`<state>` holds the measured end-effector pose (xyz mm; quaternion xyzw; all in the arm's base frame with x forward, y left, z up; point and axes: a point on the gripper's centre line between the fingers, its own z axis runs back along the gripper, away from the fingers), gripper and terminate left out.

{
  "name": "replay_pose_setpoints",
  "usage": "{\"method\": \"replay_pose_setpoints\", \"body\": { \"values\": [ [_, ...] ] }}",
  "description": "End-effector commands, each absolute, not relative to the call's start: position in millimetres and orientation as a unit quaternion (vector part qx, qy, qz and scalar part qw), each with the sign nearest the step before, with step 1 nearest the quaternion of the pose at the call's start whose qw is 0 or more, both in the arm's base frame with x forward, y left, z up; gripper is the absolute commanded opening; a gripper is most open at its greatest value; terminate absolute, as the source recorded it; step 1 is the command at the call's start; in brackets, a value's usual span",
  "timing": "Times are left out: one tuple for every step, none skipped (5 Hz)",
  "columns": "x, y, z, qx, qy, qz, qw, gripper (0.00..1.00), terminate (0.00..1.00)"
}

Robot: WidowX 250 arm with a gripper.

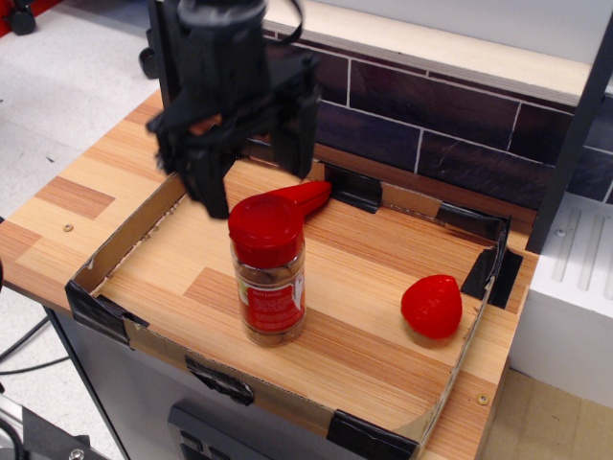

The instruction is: Upright basil bottle

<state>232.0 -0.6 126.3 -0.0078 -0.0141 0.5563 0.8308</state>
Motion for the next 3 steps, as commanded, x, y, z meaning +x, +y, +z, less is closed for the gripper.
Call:
{"method": "replay_pose_setpoints", "body": {
  "values": [
    [250.7,-3.5,205.4,-0.021,-0.091,0.556,0.826,1.0,0.0],
    [250.7,-3.5,205.4,-0.021,-0.091,0.556,0.826,1.0,0.0],
    [250.7,-3.5,205.4,-0.021,-0.091,0.556,0.826,1.0,1.0]
  ]
}}
